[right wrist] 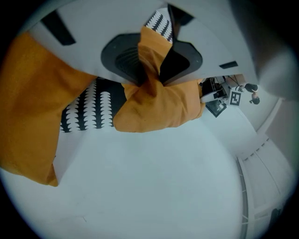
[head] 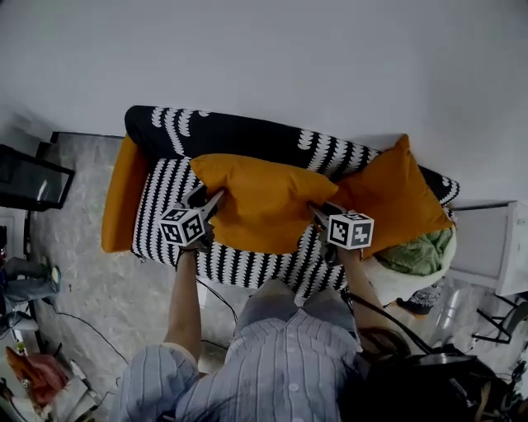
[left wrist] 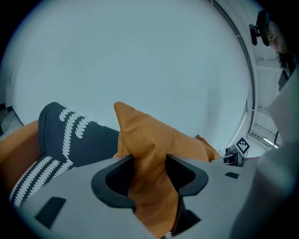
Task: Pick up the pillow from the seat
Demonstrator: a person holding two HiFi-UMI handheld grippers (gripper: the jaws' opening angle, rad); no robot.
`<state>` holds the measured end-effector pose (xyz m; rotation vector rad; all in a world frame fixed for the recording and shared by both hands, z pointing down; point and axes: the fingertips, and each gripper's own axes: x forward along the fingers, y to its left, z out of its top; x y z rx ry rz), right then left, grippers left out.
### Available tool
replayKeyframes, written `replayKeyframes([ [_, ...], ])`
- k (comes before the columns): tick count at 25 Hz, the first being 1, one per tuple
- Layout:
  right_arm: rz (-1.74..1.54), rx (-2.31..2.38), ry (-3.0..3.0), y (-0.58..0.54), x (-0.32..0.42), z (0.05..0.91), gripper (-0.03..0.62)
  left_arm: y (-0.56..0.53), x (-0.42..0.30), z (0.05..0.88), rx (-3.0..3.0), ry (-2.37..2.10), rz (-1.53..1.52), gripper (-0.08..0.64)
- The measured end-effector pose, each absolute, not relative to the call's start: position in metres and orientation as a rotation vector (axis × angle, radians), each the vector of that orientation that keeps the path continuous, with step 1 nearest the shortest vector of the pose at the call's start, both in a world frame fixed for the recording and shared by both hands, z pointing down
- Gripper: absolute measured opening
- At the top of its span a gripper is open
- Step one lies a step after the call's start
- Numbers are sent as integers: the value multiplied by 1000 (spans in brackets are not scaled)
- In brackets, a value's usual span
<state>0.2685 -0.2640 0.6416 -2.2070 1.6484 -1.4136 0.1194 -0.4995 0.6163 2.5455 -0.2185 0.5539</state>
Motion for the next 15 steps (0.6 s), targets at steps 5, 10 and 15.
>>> replayKeyframes([
  [5,-1396,-2241,1647,-247,244,632,123,-483,94,607,2554,-210,539,232],
  [10,-1359,-2270,1644,-231,224,620,120,-464,67,596,2564,-231,512,227],
  [15,-1317,-2300,1674,-220,210,604,115,-444,43,578,2596,-313,488,212],
])
